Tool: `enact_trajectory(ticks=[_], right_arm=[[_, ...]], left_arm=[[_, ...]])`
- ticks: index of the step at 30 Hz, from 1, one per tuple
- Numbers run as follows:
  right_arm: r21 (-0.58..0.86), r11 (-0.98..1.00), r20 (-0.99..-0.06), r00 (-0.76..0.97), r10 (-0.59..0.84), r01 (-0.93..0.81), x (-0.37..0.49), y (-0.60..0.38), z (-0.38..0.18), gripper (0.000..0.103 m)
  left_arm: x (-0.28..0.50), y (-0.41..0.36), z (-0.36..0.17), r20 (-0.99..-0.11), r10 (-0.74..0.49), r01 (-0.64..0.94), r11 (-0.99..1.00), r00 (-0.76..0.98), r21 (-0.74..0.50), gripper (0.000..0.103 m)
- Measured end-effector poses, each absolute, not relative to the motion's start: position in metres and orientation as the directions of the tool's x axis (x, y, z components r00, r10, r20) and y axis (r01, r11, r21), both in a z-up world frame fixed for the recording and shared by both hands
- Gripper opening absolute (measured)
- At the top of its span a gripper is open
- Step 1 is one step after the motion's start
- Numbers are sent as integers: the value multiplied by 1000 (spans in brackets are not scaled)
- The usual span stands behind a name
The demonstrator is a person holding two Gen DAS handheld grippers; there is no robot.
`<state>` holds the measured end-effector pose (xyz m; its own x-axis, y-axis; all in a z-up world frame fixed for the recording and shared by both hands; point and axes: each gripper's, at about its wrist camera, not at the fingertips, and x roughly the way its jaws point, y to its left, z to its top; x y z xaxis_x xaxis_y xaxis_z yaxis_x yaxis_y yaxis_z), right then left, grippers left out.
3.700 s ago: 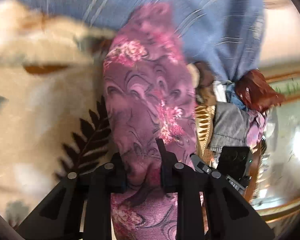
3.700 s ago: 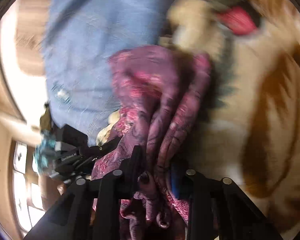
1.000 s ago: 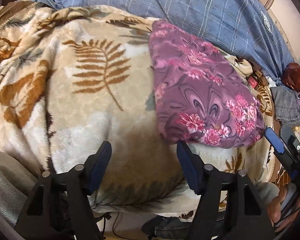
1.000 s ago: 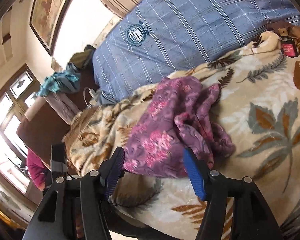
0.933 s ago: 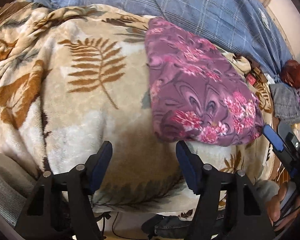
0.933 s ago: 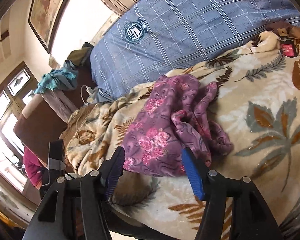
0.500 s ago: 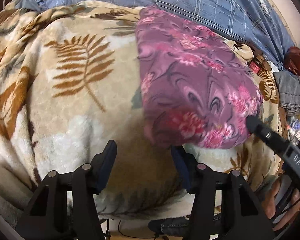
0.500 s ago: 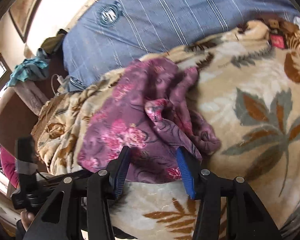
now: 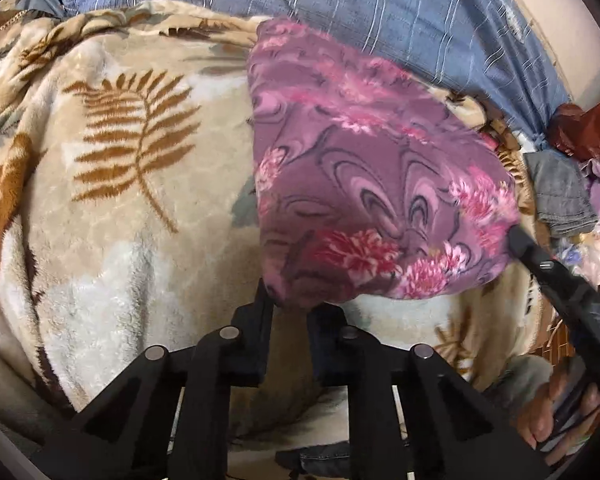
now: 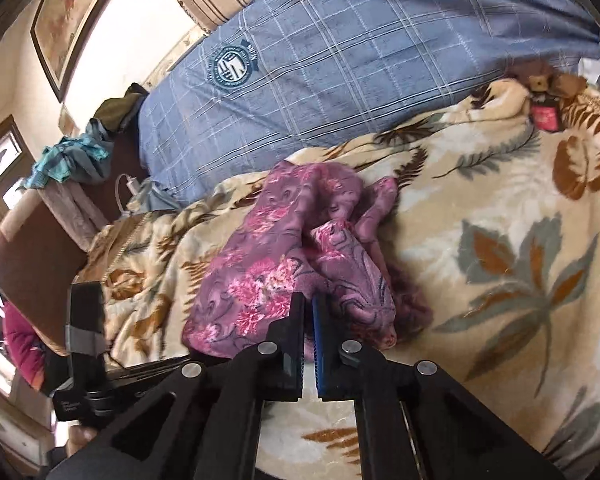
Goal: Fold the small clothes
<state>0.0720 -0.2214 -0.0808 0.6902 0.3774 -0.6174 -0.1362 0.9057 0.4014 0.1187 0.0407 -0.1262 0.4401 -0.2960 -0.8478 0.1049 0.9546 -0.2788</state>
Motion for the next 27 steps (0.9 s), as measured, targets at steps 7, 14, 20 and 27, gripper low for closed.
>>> enact_trajectory(ticks=[7, 14, 20, 27], right_arm=[[464, 884, -650, 654, 387, -62, 78, -237, -102, 4], [591, 805, -613, 621, 489, -51, 74, -251, -104, 34], [601, 788, -507, 699, 503, -131, 64, -258, -57, 90], [613, 773, -542, 625, 562, -163, 120, -245, -28, 89]], left_arm=[[117, 54, -130, -871, -233, 17, 968, 433, -250, 0], [104, 66, -112, -851, -269, 7, 955, 451, -298, 29], [100, 84, -76, -788, -306, 10, 934, 534, -356, 52], [181, 93, -31, -764, -428, 60, 887, 483, -458, 56]])
